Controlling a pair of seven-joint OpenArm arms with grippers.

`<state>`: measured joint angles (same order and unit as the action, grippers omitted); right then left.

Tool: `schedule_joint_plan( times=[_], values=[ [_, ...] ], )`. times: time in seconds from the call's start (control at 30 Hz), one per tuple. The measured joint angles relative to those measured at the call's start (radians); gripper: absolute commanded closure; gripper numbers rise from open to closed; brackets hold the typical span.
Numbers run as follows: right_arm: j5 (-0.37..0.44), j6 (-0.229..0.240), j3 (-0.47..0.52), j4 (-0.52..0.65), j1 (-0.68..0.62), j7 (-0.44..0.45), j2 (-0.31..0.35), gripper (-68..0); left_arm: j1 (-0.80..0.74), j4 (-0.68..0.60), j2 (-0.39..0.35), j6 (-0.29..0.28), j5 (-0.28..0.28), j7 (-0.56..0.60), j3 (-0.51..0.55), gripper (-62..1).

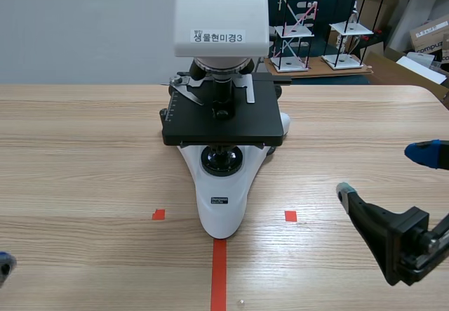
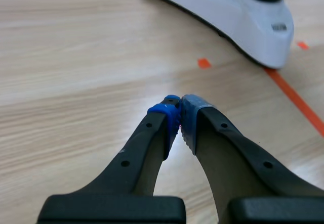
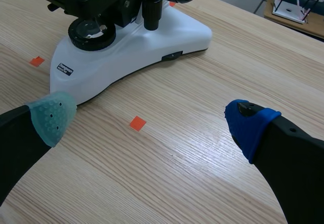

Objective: Point at the diaphragm

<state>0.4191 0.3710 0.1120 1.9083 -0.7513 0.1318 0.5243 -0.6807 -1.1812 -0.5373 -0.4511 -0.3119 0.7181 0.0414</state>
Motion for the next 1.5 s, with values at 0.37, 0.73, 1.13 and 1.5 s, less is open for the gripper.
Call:
schedule_joint_plan(
  times=[0.37,0.73,1.13,1.5],
  values=[
    [0.000,0.000,0.000,0.000,0.000,0.001,0.000,-65.5,0.284,0.351,0.056,-0.006,0.268,0.428,-0.253,-4.1],
    [0.000,0.000,0.000,0.000,0.000,0.001,0.000,-65.5,0.477,0.469,0.175,0.028,0.309,0.455,-0.378,-4.1],
    [0.000,0.000,0.000,0.000,0.000,-0.002,0.000,-65.5,0.613,0.538,0.238,0.074,0.346,0.484,-0.428,-4.0],
    [0.000,0.000,0.000,0.000,0.000,-0.003,0.000,-65.5,0.659,0.549,0.286,0.117,0.397,0.489,-0.459,-4.1]
  ],
)
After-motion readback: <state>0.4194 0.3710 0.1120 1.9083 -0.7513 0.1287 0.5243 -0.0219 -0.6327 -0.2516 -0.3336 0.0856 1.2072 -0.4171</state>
